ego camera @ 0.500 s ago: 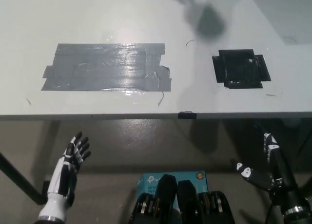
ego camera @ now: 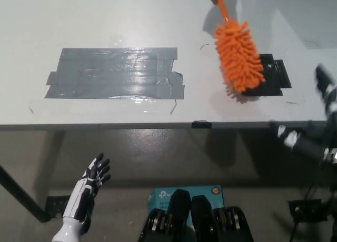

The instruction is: A person hands an oraange duster to the robot and the robot grabs it with its right hand and places it on the black marked spot infron tof it on the desk

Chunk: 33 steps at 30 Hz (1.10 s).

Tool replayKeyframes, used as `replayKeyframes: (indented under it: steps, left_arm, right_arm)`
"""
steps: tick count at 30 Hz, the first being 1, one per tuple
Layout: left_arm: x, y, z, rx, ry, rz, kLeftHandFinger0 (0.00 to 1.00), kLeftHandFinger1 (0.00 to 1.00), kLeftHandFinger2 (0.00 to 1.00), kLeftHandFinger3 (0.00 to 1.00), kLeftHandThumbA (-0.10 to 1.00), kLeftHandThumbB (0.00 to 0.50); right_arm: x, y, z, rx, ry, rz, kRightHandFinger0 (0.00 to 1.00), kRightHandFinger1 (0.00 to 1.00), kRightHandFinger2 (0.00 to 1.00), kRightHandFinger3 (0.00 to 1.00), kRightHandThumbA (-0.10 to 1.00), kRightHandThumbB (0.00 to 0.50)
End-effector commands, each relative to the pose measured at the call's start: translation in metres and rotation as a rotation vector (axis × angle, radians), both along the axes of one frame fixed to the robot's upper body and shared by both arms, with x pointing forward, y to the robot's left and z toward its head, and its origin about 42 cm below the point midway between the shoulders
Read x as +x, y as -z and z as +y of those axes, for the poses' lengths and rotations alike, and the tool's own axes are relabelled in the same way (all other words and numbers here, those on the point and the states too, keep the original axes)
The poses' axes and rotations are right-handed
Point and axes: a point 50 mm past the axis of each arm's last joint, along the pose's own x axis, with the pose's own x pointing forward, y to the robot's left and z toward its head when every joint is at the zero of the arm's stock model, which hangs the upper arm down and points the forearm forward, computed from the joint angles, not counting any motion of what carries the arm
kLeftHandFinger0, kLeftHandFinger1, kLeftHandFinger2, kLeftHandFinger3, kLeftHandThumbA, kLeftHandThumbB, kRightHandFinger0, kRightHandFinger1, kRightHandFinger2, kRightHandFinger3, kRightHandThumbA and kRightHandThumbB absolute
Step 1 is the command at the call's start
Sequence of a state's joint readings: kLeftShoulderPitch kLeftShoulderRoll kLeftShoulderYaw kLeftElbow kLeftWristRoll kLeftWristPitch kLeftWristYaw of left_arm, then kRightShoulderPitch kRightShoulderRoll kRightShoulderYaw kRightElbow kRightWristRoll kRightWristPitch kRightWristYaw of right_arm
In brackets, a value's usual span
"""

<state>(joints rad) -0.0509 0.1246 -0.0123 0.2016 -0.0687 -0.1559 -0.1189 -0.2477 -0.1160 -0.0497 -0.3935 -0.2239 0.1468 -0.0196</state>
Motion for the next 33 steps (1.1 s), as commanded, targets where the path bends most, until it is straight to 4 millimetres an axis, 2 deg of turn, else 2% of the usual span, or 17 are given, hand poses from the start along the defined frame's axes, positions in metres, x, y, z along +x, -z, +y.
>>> replayKeyframes:
  steps: [1, 2, 4, 5, 7, 9, 12, 14, 20, 24, 25, 27, 29, 33]
  left_arm:
    - [0.001, -0.01, -0.004, 0.024, 0.033, -0.065, 1.0, 1.0, 1.0, 1.0, 0.93, 0.163]
    - [0.001, -0.01, -0.004, 0.022, 0.035, -0.066, 1.0, 1.0, 1.0, 1.0, 0.93, 0.161]
    - [0.0, -0.01, -0.004, 0.019, 0.035, -0.066, 1.0, 1.0, 1.0, 1.0, 0.92, 0.158]
    - [0.0, -0.01, -0.004, 0.021, 0.035, -0.068, 1.0, 1.0, 1.0, 1.0, 0.92, 0.159]
    - [0.002, -0.011, -0.001, 0.027, 0.031, -0.077, 1.0, 1.0, 1.0, 1.0, 0.92, 0.164]
    - [0.002, -0.011, 0.0, 0.028, 0.03, -0.08, 1.0, 1.0, 1.0, 1.0, 0.92, 0.166]
    - [0.004, -0.013, -0.001, 0.029, 0.029, -0.081, 1.0, 1.0, 1.0, 1.0, 0.93, 0.18]
    - [0.004, -0.012, -0.002, 0.029, 0.03, -0.082, 1.0, 1.0, 1.0, 1.0, 0.93, 0.182]
    - [0.003, -0.012, -0.001, 0.018, 0.031, -0.085, 1.0, 1.0, 1.0, 1.0, 0.91, 0.177]
    - [0.003, -0.013, -0.001, 0.02, 0.031, -0.085, 1.0, 1.0, 1.0, 1.0, 0.91, 0.18]
    - [0.003, -0.014, -0.001, 0.024, 0.03, -0.085, 1.0, 1.0, 1.0, 1.0, 0.91, 0.18]
    - [0.005, -0.015, -0.002, 0.024, 0.032, -0.089, 1.0, 1.0, 1.0, 1.0, 0.91, 0.18]
    - [0.006, -0.016, -0.003, 0.024, 0.034, -0.091, 1.0, 1.0, 1.0, 1.0, 0.92, 0.173]
    - [0.006, -0.017, -0.002, 0.027, 0.037, -0.09, 1.0, 1.0, 1.0, 1.0, 0.92, 0.169]
  right_arm:
    - [0.014, -0.051, -0.002, -0.049, 0.104, -0.043, 1.0, 1.0, 1.0, 1.0, 1.0, 0.204]
    - [0.022, -0.064, -0.001, -0.056, 0.109, -0.047, 1.0, 1.0, 1.0, 1.0, 1.0, 0.236]
    - [0.029, -0.073, 0.0, -0.072, 0.12, -0.037, 1.0, 1.0, 1.0, 1.0, 1.0, 0.265]
    - [0.035, -0.078, 0.001, -0.079, 0.127, -0.026, 1.0, 1.0, 1.0, 1.0, 1.0, 0.302]
    - [0.073, -0.101, 0.004, -0.128, 0.132, 0.016, 1.0, 1.0, 1.0, 1.0, 1.0, 0.309]
    - [0.082, -0.106, 0.005, -0.139, 0.129, 0.027, 1.0, 1.0, 1.0, 1.0, 1.0, 0.31]
    - [0.127, -0.116, 0.01, -0.17, 0.121, 0.116, 1.0, 1.0, 1.0, 1.0, 0.99, 0.323]
    - [0.154, -0.114, 0.014, -0.185, 0.119, 0.193, 1.0, 1.0, 1.0, 1.0, 0.95, 0.335]
    - [0.209, -0.097, 0.023, -0.214, 0.128, 0.391, 1.0, 1.0, 1.0, 1.0, 0.92, 0.334]
    - [0.232, -0.089, 0.028, -0.232, 0.114, 0.487, 1.0, 1.0, 1.0, 1.0, 0.96, 0.347]
    - [0.237, -0.088, 0.031, -0.242, 0.106, 0.515, 1.0, 1.0, 1.0, 1.0, 0.99, 0.367]
    - [0.245, -0.087, 0.037, -0.243, 0.096, 0.553, 1.0, 1.0, 1.0, 1.0, 0.97, 0.352]
    - [0.251, -0.085, 0.04, -0.273, 0.098, 0.583, 1.0, 1.0, 1.0, 1.0, 1.0, 0.358]
    - [0.259, -0.068, 0.044, -0.338, 0.119, 0.664, 1.0, 1.0, 1.0, 1.0, 0.97, 0.361]
